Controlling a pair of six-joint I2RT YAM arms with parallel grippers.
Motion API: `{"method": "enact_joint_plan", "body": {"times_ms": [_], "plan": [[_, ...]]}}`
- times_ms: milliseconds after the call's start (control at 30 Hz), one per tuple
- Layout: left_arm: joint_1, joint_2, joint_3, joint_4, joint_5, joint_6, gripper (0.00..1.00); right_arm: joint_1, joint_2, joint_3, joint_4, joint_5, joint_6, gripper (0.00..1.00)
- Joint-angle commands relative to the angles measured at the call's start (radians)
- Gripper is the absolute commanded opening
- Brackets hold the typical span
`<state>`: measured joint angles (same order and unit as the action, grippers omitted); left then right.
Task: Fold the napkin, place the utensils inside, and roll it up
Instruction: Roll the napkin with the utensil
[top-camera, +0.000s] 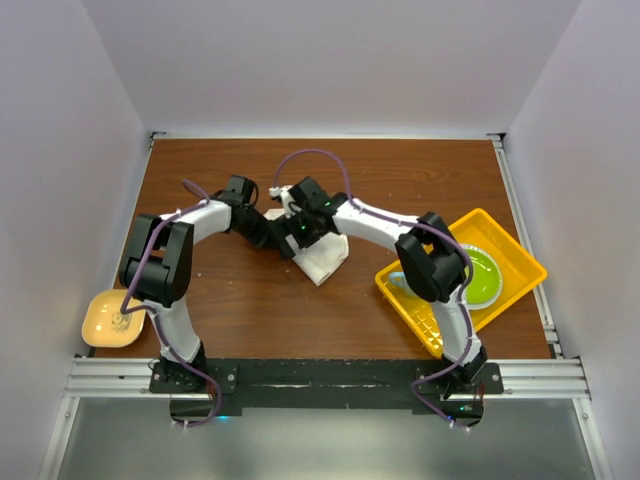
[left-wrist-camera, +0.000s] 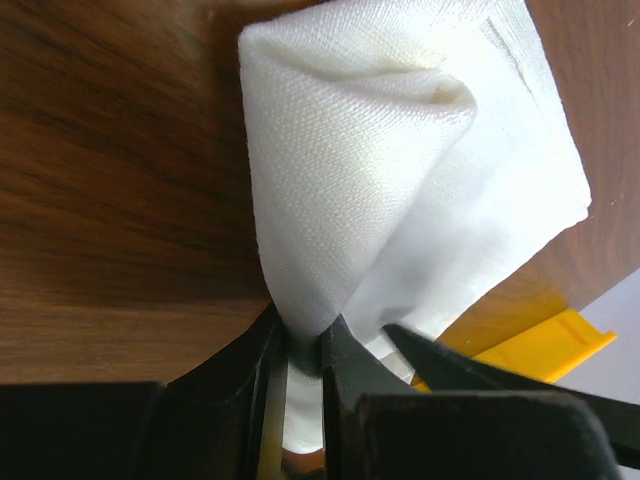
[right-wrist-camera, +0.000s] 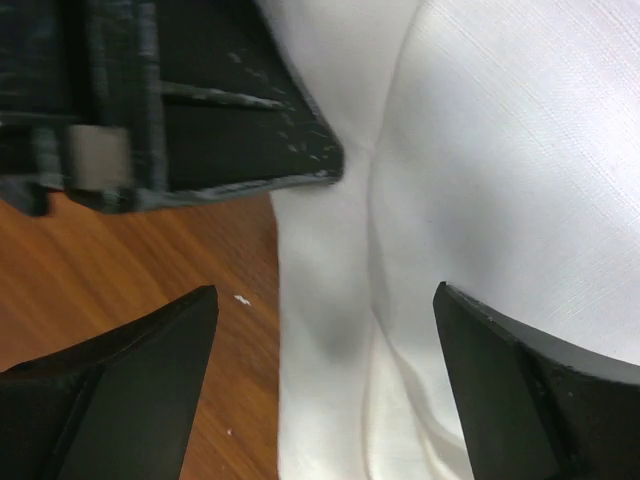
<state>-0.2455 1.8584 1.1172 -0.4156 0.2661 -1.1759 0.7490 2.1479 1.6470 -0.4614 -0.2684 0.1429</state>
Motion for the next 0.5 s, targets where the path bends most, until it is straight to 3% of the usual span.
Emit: {"method": "enact_joint_plan", "body": {"times_ms": [0, 200, 400, 467], "plan": [[-0.012, -0.021, -0.016, -0.1, -0.016, -0.022, 0.02, 0.117, -0.048, -0.01, -0.002, 0.386, -0.101, 0.98], [-0.012, -0.034, -0.016, -0.104, -0.015, -0.037, 0.02, 0.197, -0.002, 0.01, 0.044, 0.55, -0.131, 0.98], [-0.012, -0.034, -0.013, -0.111, -0.018, -0.039, 0.02, 0.205, 0.029, -0.009, 0.037, 0.58, -0.102, 0.98], [-0.012, -0.038, -0.017, -0.111, -0.018, -0.042, 0.01, 0.205, 0.029, -0.027, 0.044, 0.569, -0.094, 0.91]]}}
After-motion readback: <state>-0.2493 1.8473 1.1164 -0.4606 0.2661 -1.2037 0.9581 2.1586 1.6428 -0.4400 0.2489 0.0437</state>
